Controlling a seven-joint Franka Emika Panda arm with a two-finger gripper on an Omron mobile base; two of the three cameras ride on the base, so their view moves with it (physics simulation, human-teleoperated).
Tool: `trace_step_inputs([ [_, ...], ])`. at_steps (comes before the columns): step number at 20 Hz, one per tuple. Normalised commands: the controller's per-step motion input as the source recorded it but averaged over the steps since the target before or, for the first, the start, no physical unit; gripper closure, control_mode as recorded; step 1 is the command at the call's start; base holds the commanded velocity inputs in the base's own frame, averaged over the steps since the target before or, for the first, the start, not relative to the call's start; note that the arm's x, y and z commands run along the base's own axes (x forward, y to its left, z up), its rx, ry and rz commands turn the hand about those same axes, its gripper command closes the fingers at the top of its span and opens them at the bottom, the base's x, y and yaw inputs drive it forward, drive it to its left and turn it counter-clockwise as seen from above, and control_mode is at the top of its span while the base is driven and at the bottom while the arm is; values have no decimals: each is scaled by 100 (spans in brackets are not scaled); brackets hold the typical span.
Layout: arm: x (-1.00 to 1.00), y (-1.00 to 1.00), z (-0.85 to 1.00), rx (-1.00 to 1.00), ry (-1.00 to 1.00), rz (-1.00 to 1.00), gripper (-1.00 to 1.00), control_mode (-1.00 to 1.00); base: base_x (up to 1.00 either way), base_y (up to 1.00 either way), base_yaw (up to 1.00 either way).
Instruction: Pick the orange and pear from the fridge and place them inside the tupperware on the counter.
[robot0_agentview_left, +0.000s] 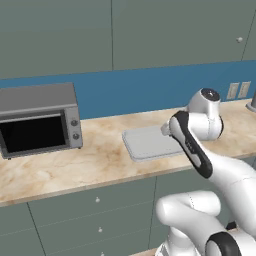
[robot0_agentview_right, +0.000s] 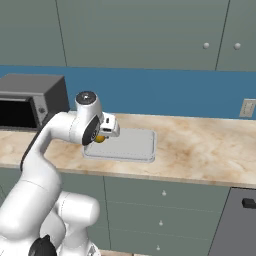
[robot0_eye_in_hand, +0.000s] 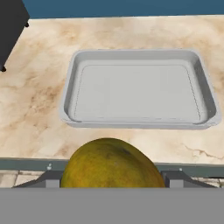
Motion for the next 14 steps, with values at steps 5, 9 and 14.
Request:
trace_step_inputs([
  [5, 75, 28, -52, 0, 4, 0, 100, -100, 0, 0, 0],
  [9, 61, 1, -31, 0, 1, 0, 100, -100, 0, 0, 0],
  [14, 69, 0, -30, 1, 1, 0, 100, -100, 0, 0, 0],
])
